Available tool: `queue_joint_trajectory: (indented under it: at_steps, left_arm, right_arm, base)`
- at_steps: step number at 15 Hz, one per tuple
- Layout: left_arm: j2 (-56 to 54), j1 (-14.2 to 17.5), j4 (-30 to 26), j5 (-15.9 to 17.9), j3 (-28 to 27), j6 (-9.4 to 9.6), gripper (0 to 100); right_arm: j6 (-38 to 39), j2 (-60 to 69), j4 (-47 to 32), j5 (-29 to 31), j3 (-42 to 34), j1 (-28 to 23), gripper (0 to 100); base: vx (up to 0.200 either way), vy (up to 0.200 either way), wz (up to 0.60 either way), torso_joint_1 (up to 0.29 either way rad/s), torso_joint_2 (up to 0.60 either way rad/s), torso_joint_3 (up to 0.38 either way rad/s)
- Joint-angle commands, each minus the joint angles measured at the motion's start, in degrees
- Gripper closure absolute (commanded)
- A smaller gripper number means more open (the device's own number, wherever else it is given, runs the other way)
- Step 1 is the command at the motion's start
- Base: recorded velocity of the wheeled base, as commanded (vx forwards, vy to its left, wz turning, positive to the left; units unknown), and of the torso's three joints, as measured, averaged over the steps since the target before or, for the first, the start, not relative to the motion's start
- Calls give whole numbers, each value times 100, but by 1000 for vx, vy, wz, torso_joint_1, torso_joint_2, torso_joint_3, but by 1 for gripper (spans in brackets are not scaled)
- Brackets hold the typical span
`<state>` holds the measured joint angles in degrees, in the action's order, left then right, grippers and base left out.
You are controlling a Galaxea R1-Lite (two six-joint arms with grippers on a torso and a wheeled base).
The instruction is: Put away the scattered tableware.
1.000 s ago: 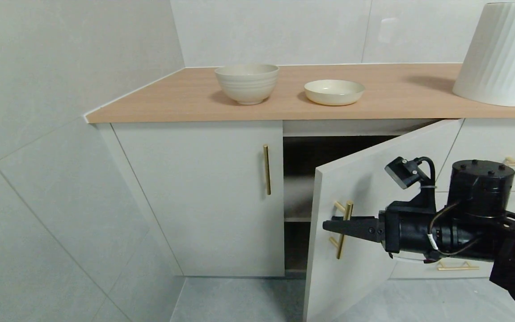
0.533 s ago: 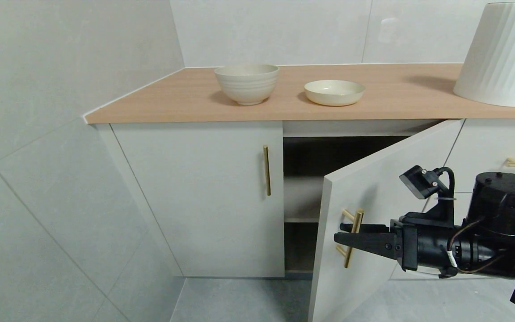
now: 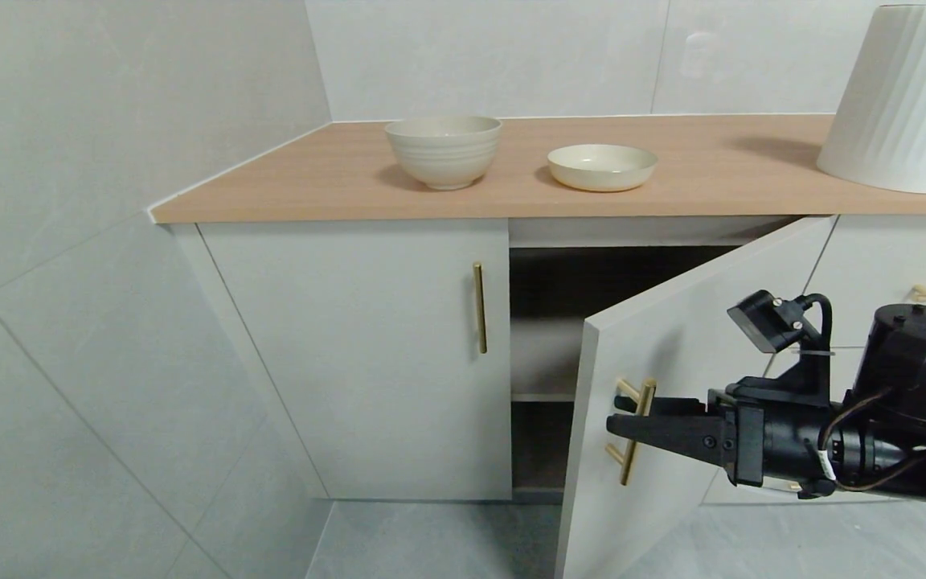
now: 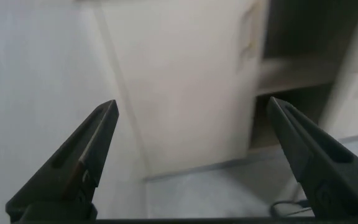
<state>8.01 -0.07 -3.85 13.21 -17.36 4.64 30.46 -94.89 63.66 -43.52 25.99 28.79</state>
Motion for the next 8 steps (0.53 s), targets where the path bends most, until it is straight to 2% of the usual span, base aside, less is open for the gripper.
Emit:
queue_joint_trajectory:
  at_steps: [1, 2, 3, 4, 5, 6, 8]
  left_arm:
    - [2363, -10, -160, 1043, -1578, 54, 0]
    - [3084, -10, -142, 1236, -1859, 116, 0]
    - [3822, -37, -89, 1263, -2061, 160, 0]
    - [4516, -292, 104, 1263, -2193, 151, 0]
    - [4763, -423, 227, 1263, -2219, 133, 0]
    - [5659, -845, 974, 1254, -2202, 10, 0]
    - [6714, -1522, 1967, 1245, -2114, -201, 0]
  right_arm:
    - [-5, 6, 6, 10, 3, 3, 0]
    - [-5, -3, 6, 10, 3, 3, 0]
    - [3, -3, 6, 10, 3, 3, 0]
    - [3, -3, 6, 10, 3, 3, 0]
    - [-5, -3, 6, 10, 3, 3, 0]
    - [-5, -12, 6, 10, -6, 3, 0]
    - [-5, -12, 6, 10, -15, 12, 0]
  base:
    - [0, 0, 0, 0, 0, 0]
    - [0, 0, 0, 0, 0, 0]
    - [0, 0, 0, 0, 0, 0]
    - [0, 0, 0, 0, 0, 0]
    - [0, 0, 0, 0, 0, 0]
    - [0, 0, 0, 0, 0, 0]
    - [0, 0, 0, 0, 0, 0]
